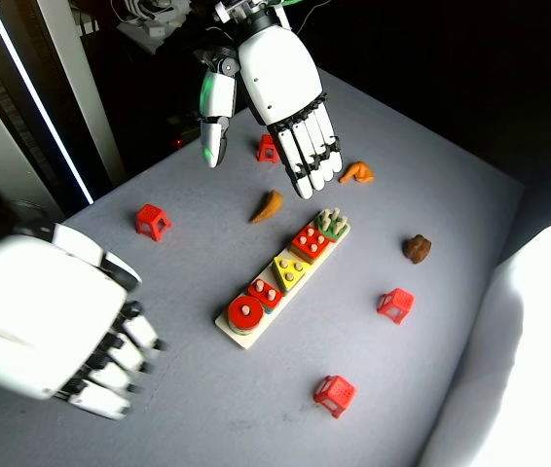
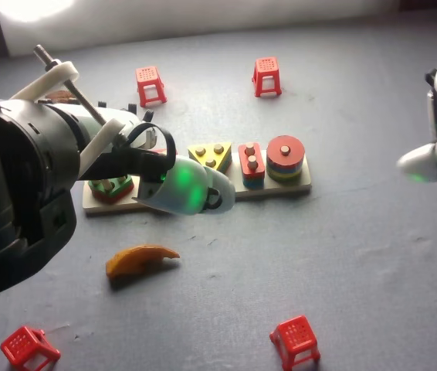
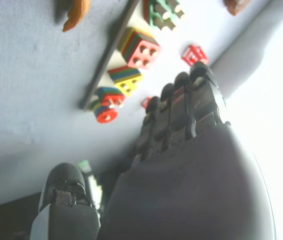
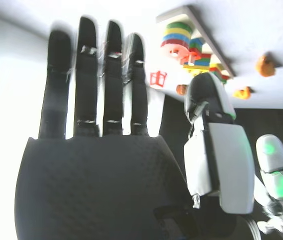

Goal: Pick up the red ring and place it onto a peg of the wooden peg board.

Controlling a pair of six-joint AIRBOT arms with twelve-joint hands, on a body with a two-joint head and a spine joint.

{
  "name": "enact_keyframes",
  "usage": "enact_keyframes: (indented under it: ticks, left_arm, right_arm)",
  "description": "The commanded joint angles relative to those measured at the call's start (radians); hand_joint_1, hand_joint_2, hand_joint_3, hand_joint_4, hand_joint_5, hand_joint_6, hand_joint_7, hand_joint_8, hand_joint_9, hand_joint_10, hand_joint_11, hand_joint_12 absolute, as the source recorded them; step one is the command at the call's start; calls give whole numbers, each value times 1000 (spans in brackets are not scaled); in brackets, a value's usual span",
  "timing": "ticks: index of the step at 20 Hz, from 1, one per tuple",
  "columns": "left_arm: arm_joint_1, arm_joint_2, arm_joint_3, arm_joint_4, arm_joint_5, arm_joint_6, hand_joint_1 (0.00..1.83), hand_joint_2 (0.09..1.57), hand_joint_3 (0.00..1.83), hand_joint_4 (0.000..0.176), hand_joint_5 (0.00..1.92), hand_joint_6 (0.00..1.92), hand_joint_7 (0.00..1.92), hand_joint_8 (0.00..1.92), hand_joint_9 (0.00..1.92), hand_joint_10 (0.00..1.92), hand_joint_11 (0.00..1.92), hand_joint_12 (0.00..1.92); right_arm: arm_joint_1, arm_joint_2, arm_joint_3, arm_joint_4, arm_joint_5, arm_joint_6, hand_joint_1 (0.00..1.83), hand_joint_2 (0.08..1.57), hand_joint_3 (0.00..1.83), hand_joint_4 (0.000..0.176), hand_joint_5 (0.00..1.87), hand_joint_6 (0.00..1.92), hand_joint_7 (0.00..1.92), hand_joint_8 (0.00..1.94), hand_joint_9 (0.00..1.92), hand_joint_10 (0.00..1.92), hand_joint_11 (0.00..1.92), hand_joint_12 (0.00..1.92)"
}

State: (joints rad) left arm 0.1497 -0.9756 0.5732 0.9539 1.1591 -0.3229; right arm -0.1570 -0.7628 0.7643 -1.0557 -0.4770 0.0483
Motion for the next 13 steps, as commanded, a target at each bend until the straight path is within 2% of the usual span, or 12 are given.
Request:
enact_keyframes:
  ticks: [1, 2, 3, 4, 7, 8, 10, 13]
  left_arm:
    - [-15, 0, 2, 80, -4, 1, 0, 1054, 0, 0, 26, 5, 17, 6, 6, 2, 17, 9]
    - [-15, 0, 2, 80, -4, 1, 0, 1054, 0, 0, 26, 5, 17, 6, 6, 2, 17, 9]
    - [-15, 0, 2, 80, -4, 1, 0, 1054, 0, 0, 26, 4, 17, 5, 6, 2, 17, 9]
    - [-16, 0, 2, 80, -4, 1, 0, 1062, 2, 0, 35, 8, 21, 6, 14, 5, 28, 15]
    - [-17, 0, 2, 80, -4, 1, 0, 1061, 1, 0, 48, 11, 28, 8, 21, 7, 37, 19]
    - [-17, 0, 2, 80, -4, 1, 0, 1070, 5, 0, 56, 13, 33, 9, 21, 6, 33, 18]
    - [-17, 0, 2, 80, -4, 1, 0, 1057, 0, 0, 48, 7, 22, 3, 10, 1, 14, 10]
    - [-17, 0, 2, 80, -4, 1, 0, 1061, 1, 0, 43, 3, 15, 0, 5, 0, 20, 13]
  right_arm:
    - [4, 36, -18, -36, 36, 19, 549, 1319, 5, 99, 1600, 1921, 1708, 1941, 1788, 1921, 1857, 1921]
    - [5, 59, -30, -36, 48, 19, 560, 1320, 4, 118, 1606, 1921, 1716, 1941, 1797, 1921, 1867, 1921]
    - [5, 78, -39, -37, 60, 19, 562, 1321, 3, 122, 1607, 1921, 1718, 1941, 1798, 1921, 1869, 1921]
    - [4, 103, -51, -38, 71, 19, 773, 1465, 50, 124, 1614, 1921, 1771, 1941, 1856, 1921, 1911, 1921]
    - [-2, 134, -62, -56, 74, 19, 763, 1524, 66, 128, 1594, 1921, 1766, 1941, 1856, 1921, 1921, 1921]
    - [-4, 143, -65, -56, 74, 20, 784, 1529, 53, 166, 1559, 1921, 1756, 1941, 1846, 1921, 1921, 1921]
    - [-9, 159, -71, -71, 104, 22, 773, 1519, 31, 176, 1533, 1921, 1740, 1941, 1835, 1921, 1921, 1921]
    - [-28, 163, -73, -304, 139, 253, 843, 1500, 7, 176, 1469, 1921, 1695, 1941, 1793, 1921, 1909, 1921]
